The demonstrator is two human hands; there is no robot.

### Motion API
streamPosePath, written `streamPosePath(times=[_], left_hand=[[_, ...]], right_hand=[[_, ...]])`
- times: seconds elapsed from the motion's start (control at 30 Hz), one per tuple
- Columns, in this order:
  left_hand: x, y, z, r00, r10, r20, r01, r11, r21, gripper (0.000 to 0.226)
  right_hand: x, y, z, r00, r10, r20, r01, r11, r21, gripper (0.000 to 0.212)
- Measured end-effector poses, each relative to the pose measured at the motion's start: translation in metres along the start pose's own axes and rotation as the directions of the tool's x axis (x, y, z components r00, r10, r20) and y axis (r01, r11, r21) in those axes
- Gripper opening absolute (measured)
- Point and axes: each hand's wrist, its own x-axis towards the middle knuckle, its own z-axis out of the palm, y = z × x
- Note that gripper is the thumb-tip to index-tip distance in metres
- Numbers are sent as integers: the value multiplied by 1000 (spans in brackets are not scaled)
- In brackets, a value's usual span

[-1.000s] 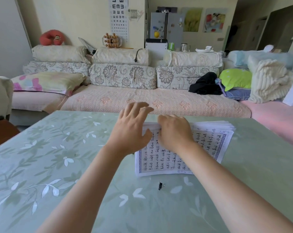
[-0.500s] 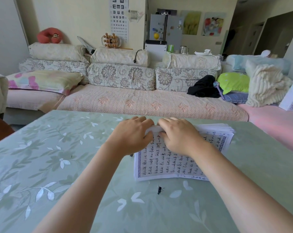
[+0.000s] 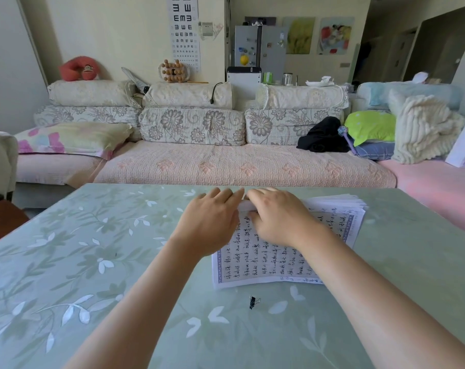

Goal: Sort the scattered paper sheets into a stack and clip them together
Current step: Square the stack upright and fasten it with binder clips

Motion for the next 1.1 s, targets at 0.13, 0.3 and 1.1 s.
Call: streamPosePath(times=[0.13,0.3,1.1], left_hand=[[-3,-10,3,999,27,-25,-28,999,-24,34],[3,-5,0,998,20,-53,-20,1000,5,28],[16,-1,0,987,-87,134,102,989,-108,21]], right_hand=[[1,0,2,1000,-19,-16,19,1000,-10,22],[0,-2,3,999,-23,-22,22,999,-42,16],[-62,-13,36,933,-70,352,2,982,190,24]])
